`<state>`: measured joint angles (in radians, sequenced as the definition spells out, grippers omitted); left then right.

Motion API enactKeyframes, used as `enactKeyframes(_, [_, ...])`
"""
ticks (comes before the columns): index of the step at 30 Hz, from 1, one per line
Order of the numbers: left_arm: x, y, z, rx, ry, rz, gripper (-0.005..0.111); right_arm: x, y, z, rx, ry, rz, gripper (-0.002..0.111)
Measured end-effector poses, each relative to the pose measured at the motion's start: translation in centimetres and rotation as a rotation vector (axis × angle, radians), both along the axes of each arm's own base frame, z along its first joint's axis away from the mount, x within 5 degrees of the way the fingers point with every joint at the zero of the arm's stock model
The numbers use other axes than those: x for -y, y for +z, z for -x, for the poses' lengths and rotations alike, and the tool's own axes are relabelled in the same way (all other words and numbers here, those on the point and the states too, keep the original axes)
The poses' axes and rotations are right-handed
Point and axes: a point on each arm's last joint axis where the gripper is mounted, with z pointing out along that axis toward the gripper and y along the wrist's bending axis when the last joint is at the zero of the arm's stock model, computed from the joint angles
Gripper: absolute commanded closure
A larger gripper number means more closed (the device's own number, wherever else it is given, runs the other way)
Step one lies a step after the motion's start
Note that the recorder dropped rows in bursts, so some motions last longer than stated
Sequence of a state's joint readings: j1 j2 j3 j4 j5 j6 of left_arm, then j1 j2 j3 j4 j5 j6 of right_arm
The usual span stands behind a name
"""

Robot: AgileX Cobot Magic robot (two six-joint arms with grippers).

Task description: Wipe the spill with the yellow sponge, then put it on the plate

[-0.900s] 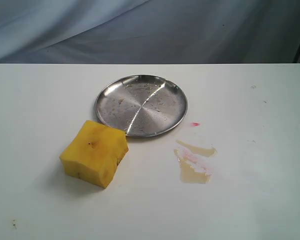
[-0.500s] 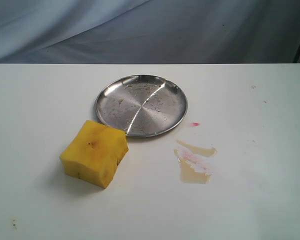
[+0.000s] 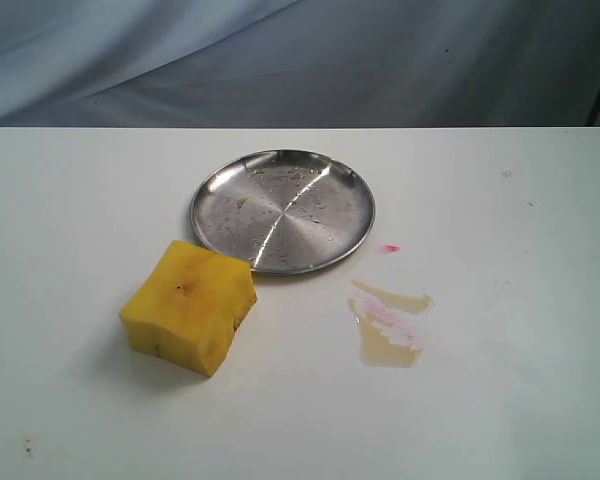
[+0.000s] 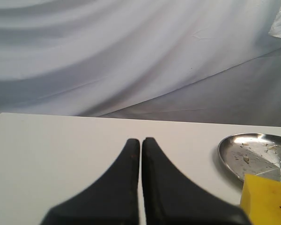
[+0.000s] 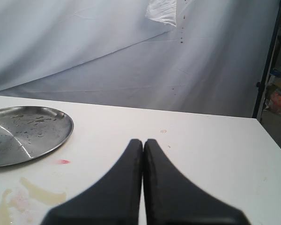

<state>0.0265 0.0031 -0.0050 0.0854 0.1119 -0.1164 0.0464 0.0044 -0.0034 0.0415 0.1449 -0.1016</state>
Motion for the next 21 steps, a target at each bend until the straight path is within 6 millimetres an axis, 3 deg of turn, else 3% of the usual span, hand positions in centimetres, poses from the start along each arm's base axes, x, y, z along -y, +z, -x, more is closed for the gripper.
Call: enactKeyframes(21, [0.06,0.65,0.01,0.072,-0.006,-0.002,0.104,0.00,0.00,0.00,0.000,0.000,0.000,0.108])
